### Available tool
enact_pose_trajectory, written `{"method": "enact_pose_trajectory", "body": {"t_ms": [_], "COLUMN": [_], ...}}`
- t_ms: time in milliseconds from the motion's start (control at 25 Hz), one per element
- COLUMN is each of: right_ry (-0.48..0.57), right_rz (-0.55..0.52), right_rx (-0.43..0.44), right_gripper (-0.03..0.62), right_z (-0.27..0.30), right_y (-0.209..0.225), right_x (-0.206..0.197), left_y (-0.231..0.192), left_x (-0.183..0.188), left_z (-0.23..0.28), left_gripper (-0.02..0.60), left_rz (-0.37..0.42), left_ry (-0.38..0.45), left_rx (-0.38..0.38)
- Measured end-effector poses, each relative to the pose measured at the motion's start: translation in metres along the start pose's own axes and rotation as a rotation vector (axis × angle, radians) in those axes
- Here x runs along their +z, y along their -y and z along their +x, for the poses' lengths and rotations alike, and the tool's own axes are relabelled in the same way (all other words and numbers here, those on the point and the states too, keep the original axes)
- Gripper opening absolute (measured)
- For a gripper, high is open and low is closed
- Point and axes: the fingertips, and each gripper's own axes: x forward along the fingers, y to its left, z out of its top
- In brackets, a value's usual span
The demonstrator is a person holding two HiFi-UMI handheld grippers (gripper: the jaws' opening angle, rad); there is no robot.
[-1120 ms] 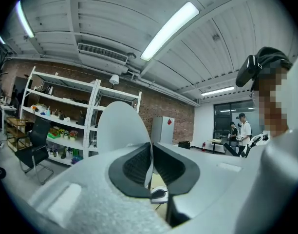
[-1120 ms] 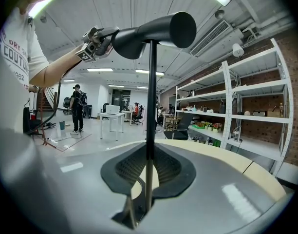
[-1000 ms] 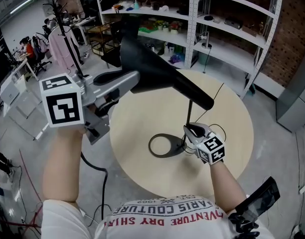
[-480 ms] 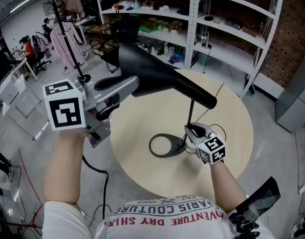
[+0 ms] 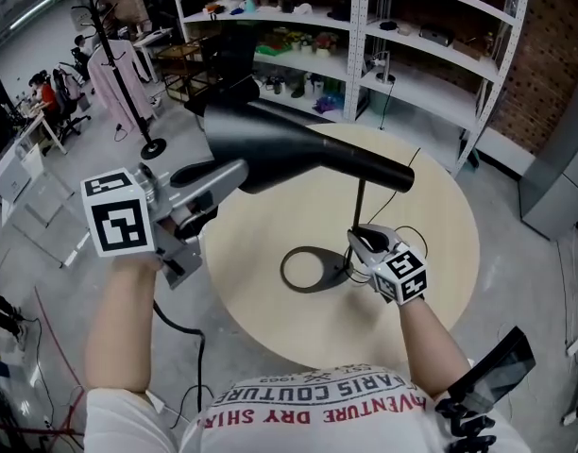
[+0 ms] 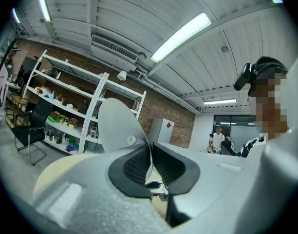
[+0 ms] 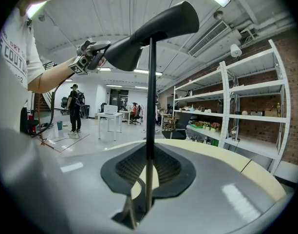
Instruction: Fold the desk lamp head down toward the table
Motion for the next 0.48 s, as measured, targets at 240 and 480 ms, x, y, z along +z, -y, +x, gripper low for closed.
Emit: {"method": "enact_pose_trajectory", "body": {"t_ms": [240, 480], "right_ry": [0.002, -0.002], "right_rz": [0.0, 0.004], "right_rx": [-0.001, -0.005], "right_gripper": [0.041, 0.041], "right_z": [0.002, 0.001], "right_y": [0.001, 0.002], "right_x": [0.0, -0.001], "left_y": [-0.011, -0.016], "left_x": [-0.025, -0.038], "left_z": [-0.005, -0.005], "left_gripper": [0.026, 0.028], "left_rz": [-0.079, -0.125], "left_ry": [0.014, 0.027], "left_rx": [0.0, -0.001]}}
